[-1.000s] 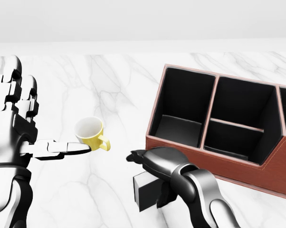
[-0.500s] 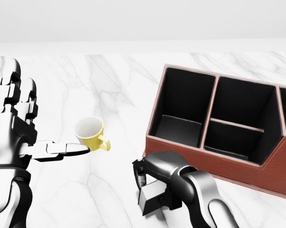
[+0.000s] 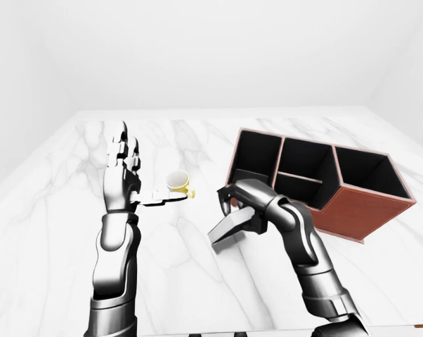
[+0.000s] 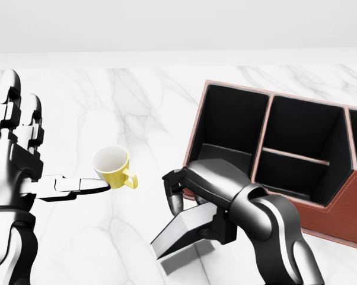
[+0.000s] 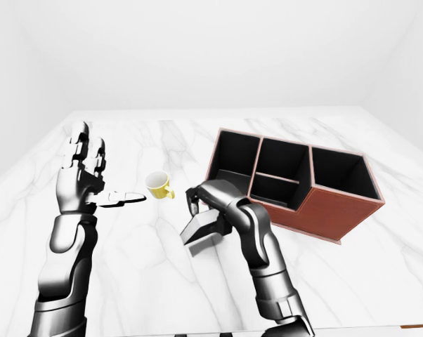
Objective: Pick up the book and place it in the caddy.
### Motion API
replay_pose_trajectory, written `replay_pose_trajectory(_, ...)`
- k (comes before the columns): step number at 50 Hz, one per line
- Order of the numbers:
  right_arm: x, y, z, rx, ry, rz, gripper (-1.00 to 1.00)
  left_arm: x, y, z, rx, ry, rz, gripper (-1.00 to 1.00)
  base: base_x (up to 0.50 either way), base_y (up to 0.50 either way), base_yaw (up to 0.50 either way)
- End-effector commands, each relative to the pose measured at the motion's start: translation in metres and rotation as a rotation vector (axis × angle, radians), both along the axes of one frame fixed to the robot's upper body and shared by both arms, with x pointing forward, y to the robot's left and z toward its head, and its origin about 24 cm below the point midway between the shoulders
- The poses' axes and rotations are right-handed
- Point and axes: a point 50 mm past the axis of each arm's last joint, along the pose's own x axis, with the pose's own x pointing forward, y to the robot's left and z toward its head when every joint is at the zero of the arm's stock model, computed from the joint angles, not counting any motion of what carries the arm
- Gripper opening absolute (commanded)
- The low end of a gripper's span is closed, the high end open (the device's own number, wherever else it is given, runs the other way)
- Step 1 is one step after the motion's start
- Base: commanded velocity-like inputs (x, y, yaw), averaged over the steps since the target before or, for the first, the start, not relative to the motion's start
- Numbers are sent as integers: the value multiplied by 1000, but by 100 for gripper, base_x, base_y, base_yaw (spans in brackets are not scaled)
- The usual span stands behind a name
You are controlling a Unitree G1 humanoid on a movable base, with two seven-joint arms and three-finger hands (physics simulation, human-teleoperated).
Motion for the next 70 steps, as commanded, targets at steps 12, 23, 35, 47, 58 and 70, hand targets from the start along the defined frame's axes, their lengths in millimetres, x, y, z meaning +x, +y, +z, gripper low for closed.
replay_pose_trajectory(12,-4,-24,71,130,-257,10,-100,-4,-1,7,2,-33,2,100,0,0,0)
replay_pose_trajectory(23,-9,-32,108,173,-396,35,-100,-3,0,9,5,-38,2,100,0,0,0)
replay_pose_trajectory(35,-11,-81,135,164,-474,-56,-100,-3,0,9,7,-39,0,100,0,0,0)
replay_pose_trajectory(47,-5,-121,138,149,-438,-163,-100,-1,0,7,3,-28,-3,100,0,0,0)
replay_pose_trajectory(58,22,-138,135,95,-353,-248,-100,-1,0,4,-4,-16,-4,100,0,0,0)
replay_pose_trajectory(70,44,-140,136,53,-294,-291,-100,-1,-1,4,-3,-19,-3,100,0,0,0)
